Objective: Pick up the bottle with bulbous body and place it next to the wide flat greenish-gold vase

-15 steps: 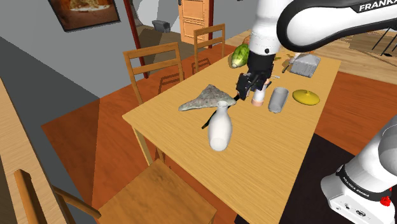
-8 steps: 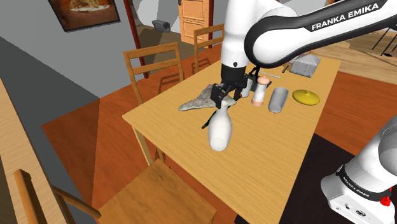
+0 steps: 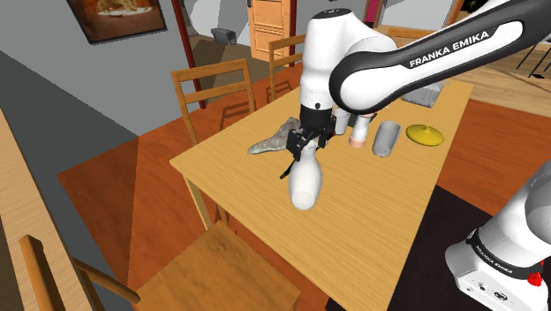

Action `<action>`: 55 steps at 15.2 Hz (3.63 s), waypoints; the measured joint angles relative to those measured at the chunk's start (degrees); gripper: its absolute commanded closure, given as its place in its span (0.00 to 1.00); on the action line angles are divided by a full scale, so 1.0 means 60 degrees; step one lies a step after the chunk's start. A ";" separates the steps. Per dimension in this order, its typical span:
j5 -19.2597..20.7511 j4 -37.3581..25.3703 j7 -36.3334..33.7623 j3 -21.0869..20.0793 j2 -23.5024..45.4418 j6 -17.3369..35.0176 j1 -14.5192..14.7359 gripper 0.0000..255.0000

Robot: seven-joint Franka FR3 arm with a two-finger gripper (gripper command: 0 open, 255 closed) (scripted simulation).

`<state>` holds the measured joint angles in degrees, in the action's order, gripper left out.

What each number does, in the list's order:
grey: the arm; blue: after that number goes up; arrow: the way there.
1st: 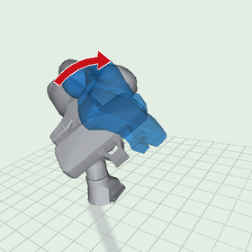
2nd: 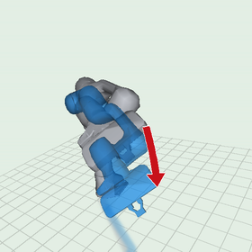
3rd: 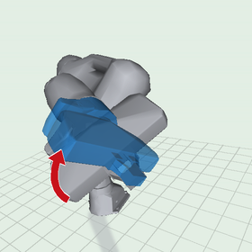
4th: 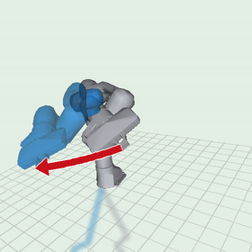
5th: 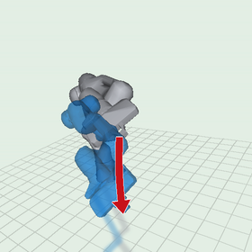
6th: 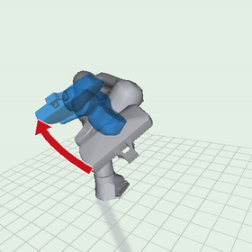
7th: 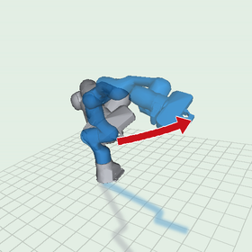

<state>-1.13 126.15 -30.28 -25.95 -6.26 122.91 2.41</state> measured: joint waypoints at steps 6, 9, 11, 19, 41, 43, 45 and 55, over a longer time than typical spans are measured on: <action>0.0023 0.0077 -0.0018 -0.0007 0.0049 0.0126 -0.0001 0.00; 0.0024 0.0076 -0.0018 -0.0006 0.0046 0.0128 -0.0002 1.00; 0.0022 0.0076 -0.0019 -0.0008 0.0045 0.0130 0.0000 1.00; -0.0009 -0.0013 0.0011 0.0005 -0.0015 -0.0022 -0.0002 1.00; -0.0260 -0.2210 0.0254 0.0179 -0.0670 -0.2818 -0.0030 1.00; -0.0252 -0.2482 0.0274 0.0198 -0.0661 -0.3082 -0.0045 1.00; -0.0248 -0.2706 0.0290 0.0215 -0.0661 -0.3306 -0.0056 1.00; -0.0180 -0.4157 0.0257 0.0227 -0.0526 -0.4633 -0.0082 1.00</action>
<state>-2.21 101.21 -28.74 -24.58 -9.42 95.11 1.91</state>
